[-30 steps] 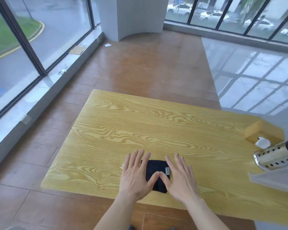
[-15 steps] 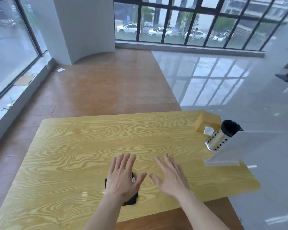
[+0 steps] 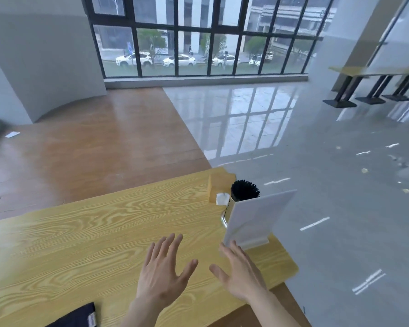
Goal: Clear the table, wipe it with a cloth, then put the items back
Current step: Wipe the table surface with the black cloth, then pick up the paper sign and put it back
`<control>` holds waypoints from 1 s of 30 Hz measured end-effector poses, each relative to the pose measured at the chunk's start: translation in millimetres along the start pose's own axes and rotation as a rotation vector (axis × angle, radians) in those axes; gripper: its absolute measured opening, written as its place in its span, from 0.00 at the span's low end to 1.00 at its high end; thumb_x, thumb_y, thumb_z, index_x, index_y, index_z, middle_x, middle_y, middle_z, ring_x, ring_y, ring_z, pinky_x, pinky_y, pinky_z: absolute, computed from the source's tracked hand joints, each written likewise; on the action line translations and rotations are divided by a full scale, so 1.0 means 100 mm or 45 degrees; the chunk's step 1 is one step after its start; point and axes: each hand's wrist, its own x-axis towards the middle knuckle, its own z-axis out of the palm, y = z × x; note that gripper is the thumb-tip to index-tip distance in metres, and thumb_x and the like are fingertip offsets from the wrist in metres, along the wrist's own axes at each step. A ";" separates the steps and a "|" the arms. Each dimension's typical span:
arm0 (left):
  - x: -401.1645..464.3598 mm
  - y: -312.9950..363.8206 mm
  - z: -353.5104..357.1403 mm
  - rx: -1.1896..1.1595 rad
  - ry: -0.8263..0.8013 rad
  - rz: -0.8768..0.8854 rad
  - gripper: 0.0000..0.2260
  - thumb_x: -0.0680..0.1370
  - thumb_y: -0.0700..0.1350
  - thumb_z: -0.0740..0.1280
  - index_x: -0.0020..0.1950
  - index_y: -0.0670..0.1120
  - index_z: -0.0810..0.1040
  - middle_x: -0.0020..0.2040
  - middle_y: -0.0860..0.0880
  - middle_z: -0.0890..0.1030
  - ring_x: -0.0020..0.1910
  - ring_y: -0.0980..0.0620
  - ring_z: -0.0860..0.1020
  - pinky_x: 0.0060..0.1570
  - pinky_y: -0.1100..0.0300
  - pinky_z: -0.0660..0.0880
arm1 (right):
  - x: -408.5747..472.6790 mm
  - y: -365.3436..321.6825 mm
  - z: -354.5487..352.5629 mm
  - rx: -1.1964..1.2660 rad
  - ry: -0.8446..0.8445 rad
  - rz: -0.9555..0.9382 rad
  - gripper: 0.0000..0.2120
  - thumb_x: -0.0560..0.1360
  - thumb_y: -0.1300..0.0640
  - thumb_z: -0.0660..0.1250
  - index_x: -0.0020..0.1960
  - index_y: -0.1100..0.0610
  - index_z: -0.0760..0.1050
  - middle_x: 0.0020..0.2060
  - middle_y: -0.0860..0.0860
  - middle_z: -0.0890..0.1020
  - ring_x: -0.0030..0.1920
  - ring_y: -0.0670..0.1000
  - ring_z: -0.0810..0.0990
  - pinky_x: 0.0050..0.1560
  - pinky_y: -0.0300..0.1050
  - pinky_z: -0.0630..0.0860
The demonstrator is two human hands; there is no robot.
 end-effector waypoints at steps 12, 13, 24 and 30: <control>0.62 1.13 0.74 -0.657 -0.180 -0.396 0.49 0.66 0.79 0.56 0.81 0.55 0.52 0.80 0.55 0.60 0.77 0.52 0.62 0.71 0.49 0.67 | 0.61 1.57 -0.80 0.705 0.186 0.464 0.33 0.77 0.39 0.68 0.77 0.50 0.65 0.75 0.52 0.71 0.74 0.56 0.70 0.71 0.53 0.69; 0.67 1.18 0.78 -0.752 -0.158 -0.443 0.50 0.65 0.79 0.58 0.81 0.54 0.53 0.80 0.55 0.60 0.77 0.53 0.62 0.72 0.49 0.66 | 0.66 1.58 -0.85 0.802 0.225 0.470 0.33 0.77 0.42 0.70 0.77 0.49 0.64 0.75 0.51 0.70 0.74 0.56 0.70 0.70 0.54 0.69; 0.91 1.42 0.90 -1.130 -0.107 -0.576 0.28 0.72 0.60 0.69 0.71 0.61 0.69 0.67 0.61 0.75 0.65 0.58 0.73 0.60 0.56 0.68 | 0.99 1.32 -0.88 1.021 0.339 0.336 0.30 0.79 0.57 0.71 0.77 0.53 0.63 0.69 0.49 0.74 0.72 0.52 0.72 0.68 0.52 0.70; 0.92 1.23 0.70 -1.227 0.039 -0.666 0.30 0.72 0.55 0.70 0.73 0.59 0.66 0.67 0.60 0.75 0.65 0.56 0.74 0.59 0.56 0.69 | 1.00 0.90 -0.66 0.820 0.456 0.301 0.22 0.78 0.56 0.70 0.71 0.51 0.70 0.63 0.49 0.81 0.65 0.52 0.79 0.56 0.48 0.75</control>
